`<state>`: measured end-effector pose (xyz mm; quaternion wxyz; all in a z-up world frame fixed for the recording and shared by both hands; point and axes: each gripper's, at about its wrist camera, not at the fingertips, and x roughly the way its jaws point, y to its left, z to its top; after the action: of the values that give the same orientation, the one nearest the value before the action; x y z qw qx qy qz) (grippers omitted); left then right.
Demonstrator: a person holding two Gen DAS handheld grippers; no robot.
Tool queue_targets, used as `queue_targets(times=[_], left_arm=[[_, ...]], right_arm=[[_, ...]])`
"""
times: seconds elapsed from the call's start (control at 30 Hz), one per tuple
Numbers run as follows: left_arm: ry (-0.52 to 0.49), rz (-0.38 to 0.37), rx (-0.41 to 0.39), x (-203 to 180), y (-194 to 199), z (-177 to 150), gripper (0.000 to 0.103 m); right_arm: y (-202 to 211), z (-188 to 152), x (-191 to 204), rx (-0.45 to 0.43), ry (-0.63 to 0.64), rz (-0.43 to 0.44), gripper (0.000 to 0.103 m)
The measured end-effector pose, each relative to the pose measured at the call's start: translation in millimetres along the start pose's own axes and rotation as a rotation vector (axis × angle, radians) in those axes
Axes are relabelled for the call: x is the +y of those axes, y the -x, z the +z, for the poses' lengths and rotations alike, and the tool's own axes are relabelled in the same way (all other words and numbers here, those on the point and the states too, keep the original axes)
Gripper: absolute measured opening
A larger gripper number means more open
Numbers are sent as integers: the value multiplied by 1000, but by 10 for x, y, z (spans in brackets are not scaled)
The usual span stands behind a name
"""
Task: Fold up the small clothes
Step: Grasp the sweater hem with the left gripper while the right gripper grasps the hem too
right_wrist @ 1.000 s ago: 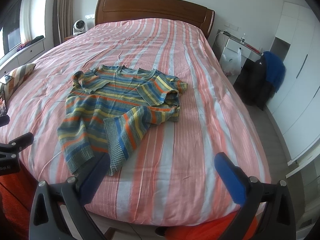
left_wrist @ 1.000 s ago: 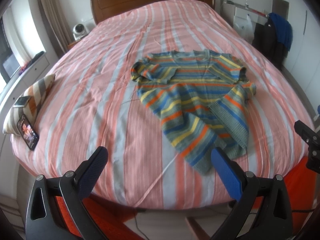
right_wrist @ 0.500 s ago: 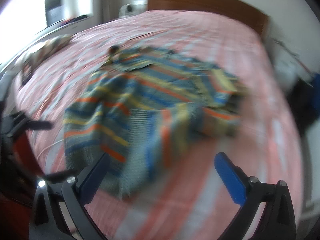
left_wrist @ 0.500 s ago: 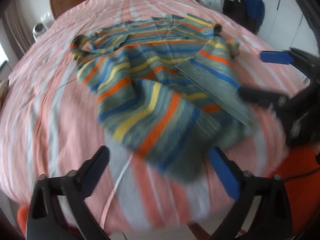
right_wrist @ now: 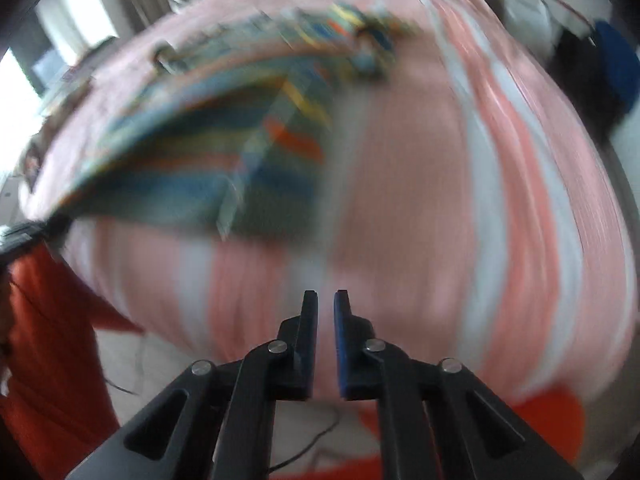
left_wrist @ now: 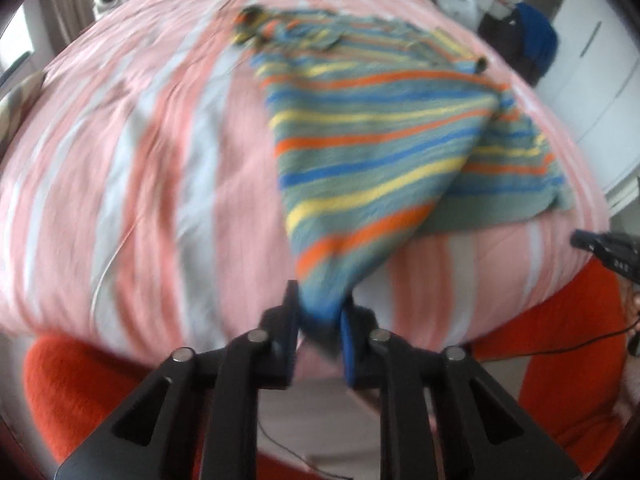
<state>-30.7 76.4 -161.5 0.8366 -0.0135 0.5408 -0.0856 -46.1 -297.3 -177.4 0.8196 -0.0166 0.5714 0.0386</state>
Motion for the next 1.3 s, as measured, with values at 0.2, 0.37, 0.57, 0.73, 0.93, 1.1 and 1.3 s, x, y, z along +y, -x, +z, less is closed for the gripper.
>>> queue_targets(times=[0.2, 0.37, 0.57, 0.73, 0.93, 1.1, 1.3], left_arm=[[96, -90, -58, 244, 171, -70, 79], [144, -140, -7, 304, -140, 112, 82], [137, -187, 90, 84, -489, 185, 4], [168, -264, 31, 268, -21, 111, 3], [125, -238, 45, 396, 308, -44, 3], [87, -108, 171, 265, -236, -233, 3], [136, -86, 187, 292, -438, -261, 5]], right_arm=[[335, 82, -230, -135, -99, 94, 59], [150, 450, -97, -143, -97, 214, 59], [-145, 546, 94, -87, -5, 68, 7], [430, 397, -303, -108, -163, 252, 7], [697, 69, -367, -20, -267, 414, 7], [41, 45, -230, 102, -233, 252, 7], [-370, 94, -290, 152, -292, 221, 7]])
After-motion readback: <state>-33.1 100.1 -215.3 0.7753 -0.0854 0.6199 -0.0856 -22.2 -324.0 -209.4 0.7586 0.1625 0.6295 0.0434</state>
